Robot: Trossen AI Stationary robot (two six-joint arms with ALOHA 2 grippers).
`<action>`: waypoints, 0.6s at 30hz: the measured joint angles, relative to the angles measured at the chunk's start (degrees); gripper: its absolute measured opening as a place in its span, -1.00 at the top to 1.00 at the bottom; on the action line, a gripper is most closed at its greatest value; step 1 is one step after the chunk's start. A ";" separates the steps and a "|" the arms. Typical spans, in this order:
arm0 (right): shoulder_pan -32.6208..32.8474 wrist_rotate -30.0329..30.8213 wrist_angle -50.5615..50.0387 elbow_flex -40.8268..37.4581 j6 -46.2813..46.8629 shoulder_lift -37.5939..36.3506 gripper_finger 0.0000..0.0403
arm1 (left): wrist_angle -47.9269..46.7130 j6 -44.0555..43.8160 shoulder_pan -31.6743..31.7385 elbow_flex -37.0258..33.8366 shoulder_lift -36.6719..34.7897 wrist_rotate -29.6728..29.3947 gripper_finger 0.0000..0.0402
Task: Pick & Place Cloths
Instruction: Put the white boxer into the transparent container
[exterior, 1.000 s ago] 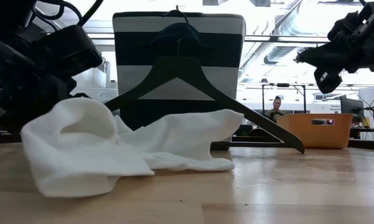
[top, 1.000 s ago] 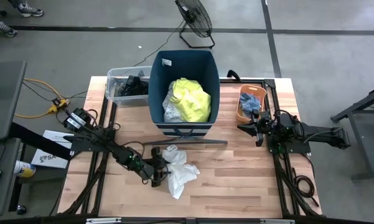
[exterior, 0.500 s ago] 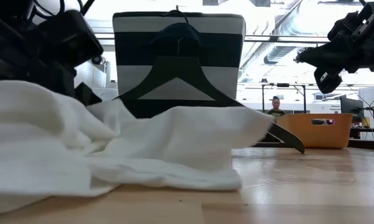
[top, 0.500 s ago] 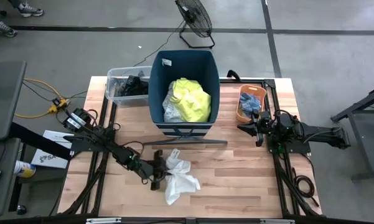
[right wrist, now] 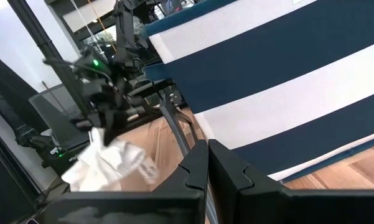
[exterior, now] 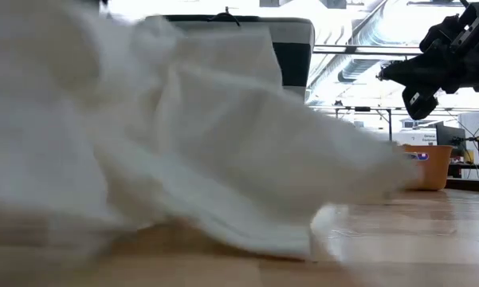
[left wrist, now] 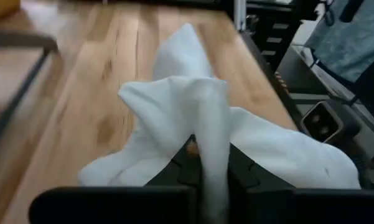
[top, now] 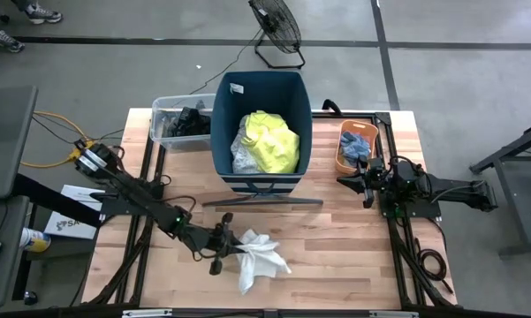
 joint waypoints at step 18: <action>-0.01 0.00 0.00 0.00 0.00 0.00 0.98 | -20.71 11.63 0.76 14.99 -17.58 -0.45 0.91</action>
